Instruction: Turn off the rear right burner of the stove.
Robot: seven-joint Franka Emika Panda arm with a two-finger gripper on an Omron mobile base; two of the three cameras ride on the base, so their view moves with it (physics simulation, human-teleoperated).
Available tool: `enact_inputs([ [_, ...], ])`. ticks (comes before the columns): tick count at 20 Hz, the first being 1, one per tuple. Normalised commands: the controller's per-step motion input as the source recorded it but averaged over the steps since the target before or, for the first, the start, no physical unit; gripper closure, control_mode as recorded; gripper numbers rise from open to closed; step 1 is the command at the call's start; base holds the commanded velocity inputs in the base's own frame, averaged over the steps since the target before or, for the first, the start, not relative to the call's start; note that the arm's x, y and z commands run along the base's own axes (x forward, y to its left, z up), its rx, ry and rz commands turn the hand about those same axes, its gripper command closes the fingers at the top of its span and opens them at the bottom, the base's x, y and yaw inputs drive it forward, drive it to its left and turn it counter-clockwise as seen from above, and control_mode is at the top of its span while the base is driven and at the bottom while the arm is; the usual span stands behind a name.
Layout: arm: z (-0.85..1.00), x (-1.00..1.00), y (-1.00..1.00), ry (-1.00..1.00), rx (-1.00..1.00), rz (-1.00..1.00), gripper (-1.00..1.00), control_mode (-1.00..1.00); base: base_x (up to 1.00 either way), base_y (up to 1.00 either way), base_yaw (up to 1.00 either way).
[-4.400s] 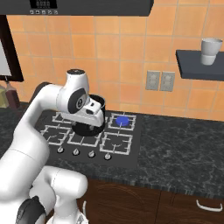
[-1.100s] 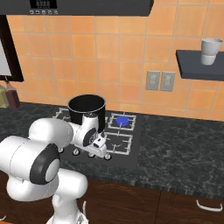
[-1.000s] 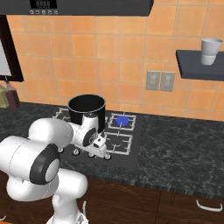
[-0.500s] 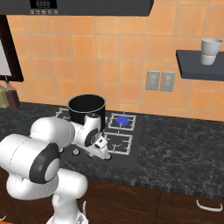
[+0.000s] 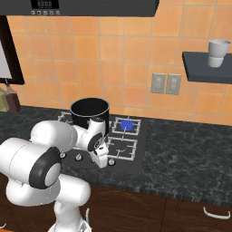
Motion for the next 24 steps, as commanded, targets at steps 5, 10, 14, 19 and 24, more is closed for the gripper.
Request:
enact_inputs([
  [5, 0.00, 0.00, -0.06, 0.11, 0.01, -0.65, 1.00, -1.00, 0.00, 0.00, 0.00],
  [10, 0.00, 0.00, -0.17, 0.15, 0.04, -0.70, 1.00, -1.00, 0.00, 0.00, 0.00],
  [14, -0.02, 0.00, -0.11, 0.19, 0.04, -0.76, 1.00, -1.00, 0.00, 0.00, 0.00],
  [19, -0.07, 0.00, -0.07, 0.20, 0.03, -0.82, 1.00, -1.00, 0.00, 0.00, 0.00],
  [24, -0.08, 0.00, 0.00, 0.22, 0.00, -0.84, 1.00, -1.00, 0.00, 0.00, 0.00],
])
